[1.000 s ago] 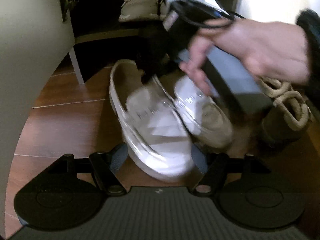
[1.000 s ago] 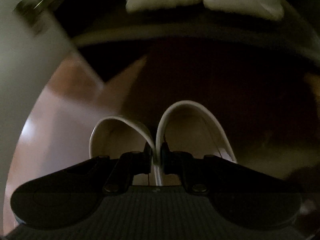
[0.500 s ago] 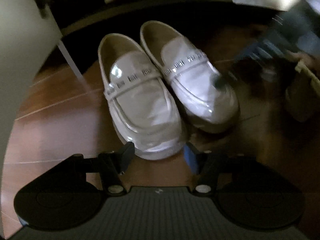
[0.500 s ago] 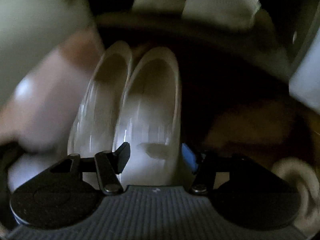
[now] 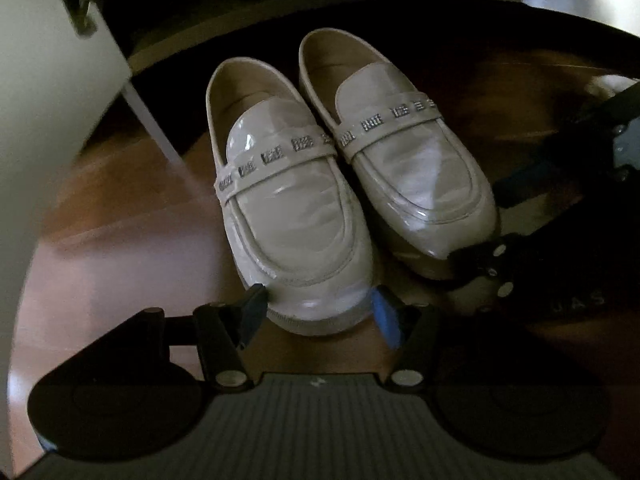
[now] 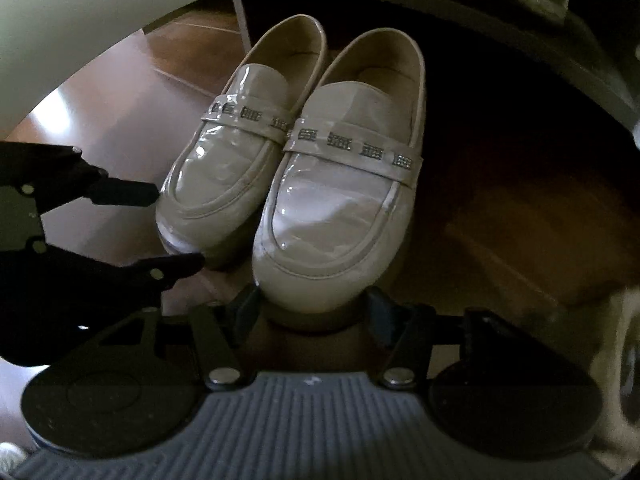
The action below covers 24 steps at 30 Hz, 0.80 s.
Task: Organize scattered shoes
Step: 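Lift the loafer pair under the cabinet's bottom shelf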
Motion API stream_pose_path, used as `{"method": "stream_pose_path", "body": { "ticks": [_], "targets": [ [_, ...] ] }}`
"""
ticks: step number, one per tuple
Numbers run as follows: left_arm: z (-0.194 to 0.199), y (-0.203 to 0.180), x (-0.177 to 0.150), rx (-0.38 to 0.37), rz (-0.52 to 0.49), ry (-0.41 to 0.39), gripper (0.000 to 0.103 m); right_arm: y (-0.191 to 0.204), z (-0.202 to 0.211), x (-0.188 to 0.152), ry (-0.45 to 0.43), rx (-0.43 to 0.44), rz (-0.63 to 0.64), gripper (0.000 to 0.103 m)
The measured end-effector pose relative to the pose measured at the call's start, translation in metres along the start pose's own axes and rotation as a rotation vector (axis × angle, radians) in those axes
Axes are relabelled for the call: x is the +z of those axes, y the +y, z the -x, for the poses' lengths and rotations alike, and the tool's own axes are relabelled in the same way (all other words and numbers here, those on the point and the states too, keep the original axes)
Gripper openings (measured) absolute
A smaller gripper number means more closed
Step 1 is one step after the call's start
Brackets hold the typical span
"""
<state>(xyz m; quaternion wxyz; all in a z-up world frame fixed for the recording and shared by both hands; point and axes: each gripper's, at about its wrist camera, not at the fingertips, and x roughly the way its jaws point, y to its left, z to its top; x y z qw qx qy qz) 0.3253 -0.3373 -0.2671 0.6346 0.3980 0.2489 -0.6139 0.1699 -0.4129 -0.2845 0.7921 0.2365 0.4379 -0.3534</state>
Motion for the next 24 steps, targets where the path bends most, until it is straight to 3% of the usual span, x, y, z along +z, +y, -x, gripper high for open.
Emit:
{"method": "stream_pose_path", "body": {
  "ticks": [8, 14, 21, 24],
  "targets": [
    [-0.040, 0.018, 0.043, 0.098, -0.060, -0.021, 0.065, -0.034, -0.035, 0.038, -0.032, 0.030, -0.068, 0.051],
    [-0.054, 0.026, 0.055, 0.119, -0.028, -0.031, 0.065, -0.046, -0.048, 0.055, -0.084, 0.017, -0.094, 0.051],
    [-0.027, 0.016, 0.024, 0.074, -0.029, -0.012, 0.063, -0.036, -0.027, 0.044, -0.111, 0.029, -0.123, 0.048],
    [-0.027, 0.014, 0.019, 0.068, -0.026, 0.000, 0.063, -0.022, -0.051, 0.065, -0.114, -0.009, -0.122, 0.037]
  ]
}}
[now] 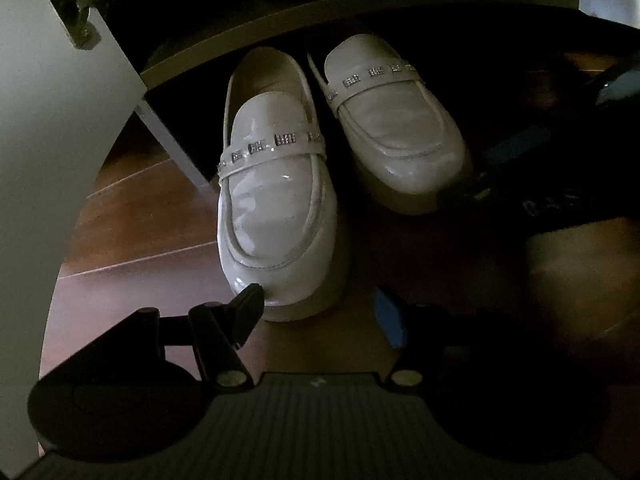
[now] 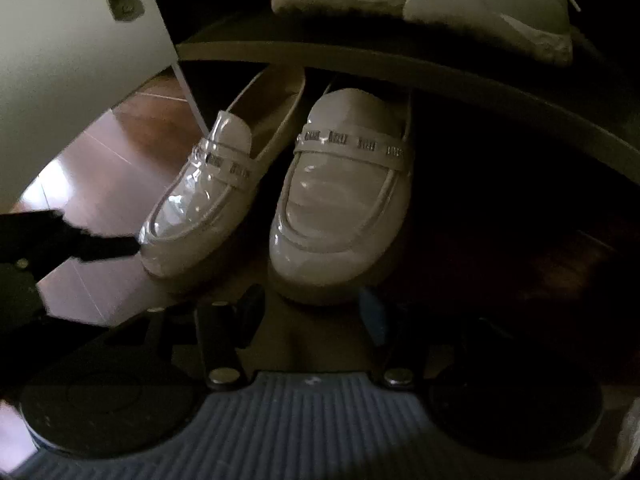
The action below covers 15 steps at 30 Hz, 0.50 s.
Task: Organize scattered shoes
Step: 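Lift the loafer pair under the cabinet's bottom shelf, then set the loafers down below the sneakers and open the right gripper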
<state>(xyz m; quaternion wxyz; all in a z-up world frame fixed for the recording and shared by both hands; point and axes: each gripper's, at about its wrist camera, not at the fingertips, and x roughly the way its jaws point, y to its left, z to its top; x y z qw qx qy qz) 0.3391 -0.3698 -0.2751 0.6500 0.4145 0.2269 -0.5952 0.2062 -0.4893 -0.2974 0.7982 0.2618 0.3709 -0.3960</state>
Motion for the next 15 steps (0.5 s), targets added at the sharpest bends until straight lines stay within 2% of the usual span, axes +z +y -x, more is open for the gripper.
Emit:
{"method": "stream_pose_path", "body": {
  "ticks": [3, 9, 15],
  "targets": [
    [-0.008, 0.006, 0.008, -0.016, -0.002, -0.019, 0.063, 0.002, -0.013, 0.008, 0.001, -0.004, -0.017, 0.029],
    [-0.028, 0.010, 0.026, -0.009, 0.021, -0.049, 0.063, 0.005, -0.023, 0.018, 0.003, -0.017, -0.019, 0.029],
    [-0.044, 0.008, 0.038, 0.024, -0.001, -0.083, 0.062, 0.002, -0.027, 0.026, 0.004, -0.025, -0.048, 0.029]
  ]
}}
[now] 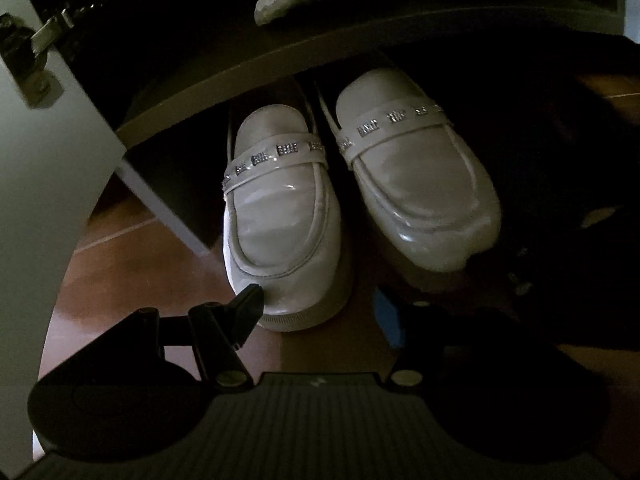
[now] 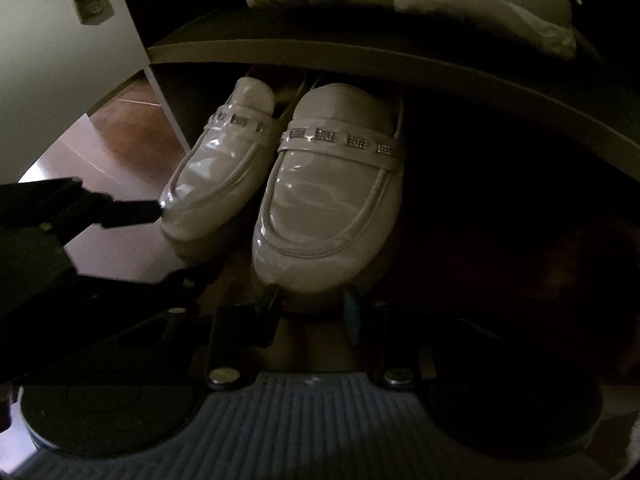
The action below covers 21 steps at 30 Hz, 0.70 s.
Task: Organize scattered shoes
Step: 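Set the loafers down below the sneakers and open the right gripper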
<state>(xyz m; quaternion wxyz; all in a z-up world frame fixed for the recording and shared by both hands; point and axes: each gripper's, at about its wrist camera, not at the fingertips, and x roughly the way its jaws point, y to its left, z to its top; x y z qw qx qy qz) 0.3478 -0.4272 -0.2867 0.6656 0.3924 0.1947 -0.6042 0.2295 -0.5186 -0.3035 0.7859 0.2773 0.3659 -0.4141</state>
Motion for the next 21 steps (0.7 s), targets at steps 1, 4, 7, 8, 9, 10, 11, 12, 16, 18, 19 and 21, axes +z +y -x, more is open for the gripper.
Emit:
{"method": "stream_pose_path", "body": {
  "ticks": [1, 4, 7, 8, 9, 10, 11, 12, 16, 18, 19, 21],
  "targets": [
    [-0.001, 0.000, 0.001, 0.001, -0.001, -0.003, 0.062, 0.000, -0.001, 0.001, 0.000, 0.000, -0.001, 0.029],
    [-0.005, 0.000, 0.002, 0.004, -0.003, -0.012, 0.062, 0.000, -0.003, 0.003, -0.003, -0.004, -0.003, 0.028],
    [-0.011, 0.000, 0.007, 0.010, -0.002, -0.014, 0.062, -0.001, -0.006, 0.008, -0.007, -0.014, -0.009, 0.028],
    [-0.013, -0.001, 0.008, 0.013, -0.004, -0.015, 0.062, -0.001, -0.008, 0.010, -0.008, -0.017, -0.012, 0.028],
    [-0.014, -0.001, 0.009, 0.016, -0.007, -0.016, 0.062, -0.001, -0.009, 0.012, -0.010, -0.020, -0.015, 0.028],
    [-0.015, -0.002, 0.010, 0.018, -0.009, -0.017, 0.062, -0.001, -0.011, 0.014, -0.011, -0.025, -0.015, 0.028],
    [-0.016, -0.002, 0.010, 0.018, -0.009, -0.020, 0.062, -0.001, -0.013, 0.016, -0.012, -0.030, -0.016, 0.028],
    [-0.017, -0.002, 0.011, 0.018, -0.010, -0.021, 0.062, -0.001, -0.014, 0.017, -0.014, -0.034, -0.016, 0.028],
    [-0.021, -0.004, 0.013, 0.016, -0.011, -0.030, 0.062, 0.000, -0.019, 0.021, -0.014, -0.039, -0.019, 0.028],
    [-0.022, -0.005, 0.014, 0.013, -0.013, -0.035, 0.062, 0.000, -0.020, 0.022, -0.015, -0.043, -0.019, 0.028],
    [-0.023, -0.005, 0.014, 0.011, -0.014, -0.038, 0.062, 0.000, -0.021, 0.023, -0.015, -0.045, -0.021, 0.028],
    [-0.025, -0.006, 0.015, 0.008, -0.014, -0.042, 0.062, 0.001, -0.022, 0.024, -0.016, -0.050, -0.025, 0.028]
  ]
}}
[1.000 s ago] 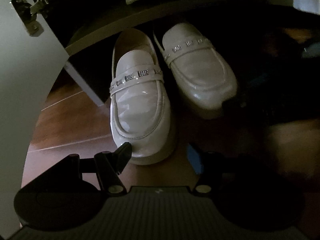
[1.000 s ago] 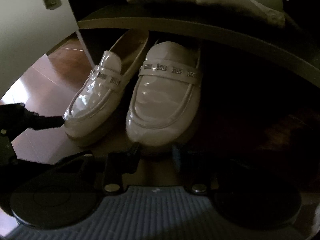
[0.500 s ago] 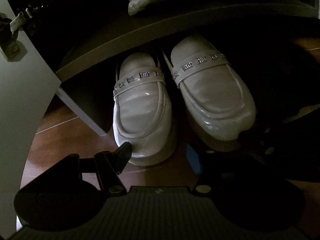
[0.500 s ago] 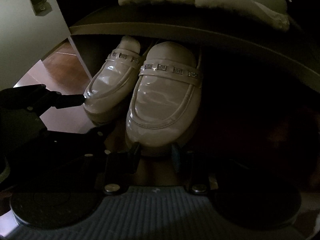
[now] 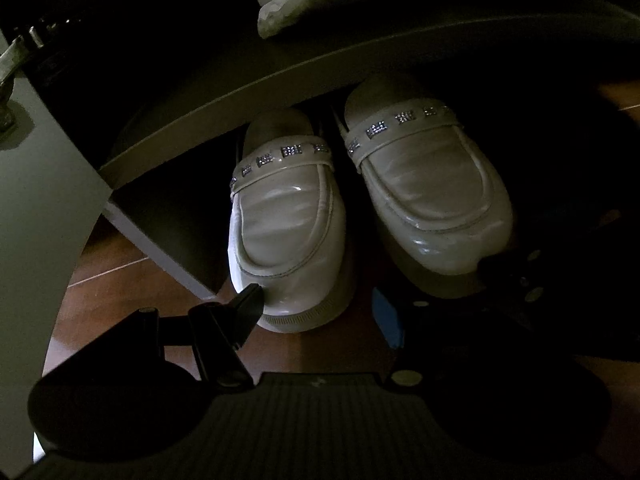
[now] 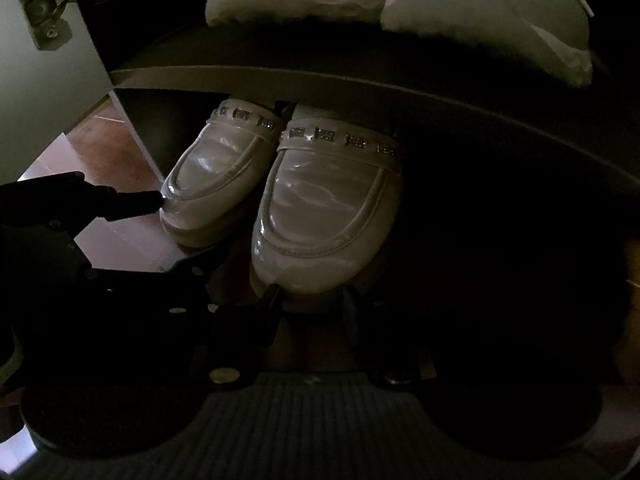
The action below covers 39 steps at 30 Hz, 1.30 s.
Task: Organize scattered shoes
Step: 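Set the loafers down below the sneakers and open the right gripper, then grasp both brown fur-lined buckled sandals by their heels with the right gripper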
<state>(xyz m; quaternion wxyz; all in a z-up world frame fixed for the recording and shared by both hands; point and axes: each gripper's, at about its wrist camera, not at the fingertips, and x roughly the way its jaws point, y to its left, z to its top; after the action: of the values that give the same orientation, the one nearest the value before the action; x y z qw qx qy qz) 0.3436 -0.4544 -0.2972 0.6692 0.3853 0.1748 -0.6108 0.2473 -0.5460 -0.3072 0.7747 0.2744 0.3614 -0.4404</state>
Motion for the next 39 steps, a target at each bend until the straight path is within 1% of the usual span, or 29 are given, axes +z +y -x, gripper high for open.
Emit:
{"method": "stream_pose_path", "body": {
  "ticks": [3, 9, 15, 17, 19, 20, 22, 26, 28, 29, 30, 31, 33, 34, 35, 36, 37, 39],
  "targets": [
    [-0.003, -0.001, 0.001, -0.003, 0.003, -0.009, 0.062, 0.001, -0.003, 0.002, 0.001, -0.003, -0.013, 0.028],
    [-0.009, -0.004, 0.004, -0.003, 0.007, -0.022, 0.062, 0.005, -0.005, 0.001, -0.001, -0.014, 0.005, 0.028],
    [-0.013, -0.010, 0.005, 0.000, -0.006, -0.013, 0.063, 0.007, -0.003, -0.003, 0.005, -0.018, -0.008, 0.028],
    [-0.010, -0.008, 0.005, -0.025, 0.055, 0.027, 0.063, 0.006, 0.001, -0.004, 0.009, -0.008, -0.026, 0.028],
    [0.000, -0.006, 0.003, -0.035, 0.119, 0.047, 0.064, 0.003, 0.008, -0.005, 0.003, -0.002, -0.042, 0.029],
    [0.006, -0.007, 0.002, -0.035, 0.136, 0.058, 0.064, 0.001, 0.019, -0.010, -0.012, -0.006, -0.046, 0.030],
    [0.016, -0.009, 0.002, -0.031, 0.147, 0.077, 0.064, 0.000, 0.038, -0.018, -0.027, -0.014, -0.031, 0.036],
    [0.041, 0.001, -0.001, -0.065, 0.205, 0.137, 0.065, -0.005, 0.077, -0.038, -0.016, -0.006, 0.008, 0.040],
    [0.062, 0.003, 0.000, -0.087, 0.262, 0.167, 0.071, -0.006, 0.090, -0.044, -0.009, -0.004, 0.032, 0.043],
    [0.063, 0.015, 0.004, -0.087, 0.273, 0.174, 0.072, -0.006, 0.103, -0.049, -0.003, -0.001, 0.060, 0.043],
    [0.070, 0.023, 0.006, -0.088, 0.282, 0.172, 0.072, -0.007, 0.123, -0.056, 0.001, 0.007, 0.101, 0.045],
    [0.081, 0.024, 0.005, -0.088, 0.290, 0.169, 0.072, -0.009, 0.136, -0.059, -0.002, 0.011, 0.115, 0.047],
    [0.098, 0.025, 0.007, -0.091, 0.297, 0.160, 0.072, -0.014, 0.162, -0.063, -0.011, 0.021, 0.129, 0.053],
    [0.106, 0.025, 0.008, -0.093, 0.299, 0.158, 0.073, -0.016, 0.169, -0.063, -0.013, 0.023, 0.126, 0.055],
    [0.118, 0.024, 0.007, -0.093, 0.304, 0.158, 0.075, -0.020, 0.191, -0.066, -0.018, 0.030, 0.116, 0.055],
    [0.126, 0.022, 0.006, -0.093, 0.306, 0.158, 0.081, -0.024, 0.204, -0.065, -0.019, 0.035, 0.107, 0.056],
    [0.134, 0.019, 0.005, -0.091, 0.297, 0.154, 0.084, -0.024, 0.212, -0.066, -0.018, 0.039, 0.104, 0.057],
    [0.146, 0.010, 0.005, -0.076, 0.264, 0.152, 0.084, -0.024, 0.232, -0.070, -0.015, 0.044, 0.103, 0.059]
  ]
}}
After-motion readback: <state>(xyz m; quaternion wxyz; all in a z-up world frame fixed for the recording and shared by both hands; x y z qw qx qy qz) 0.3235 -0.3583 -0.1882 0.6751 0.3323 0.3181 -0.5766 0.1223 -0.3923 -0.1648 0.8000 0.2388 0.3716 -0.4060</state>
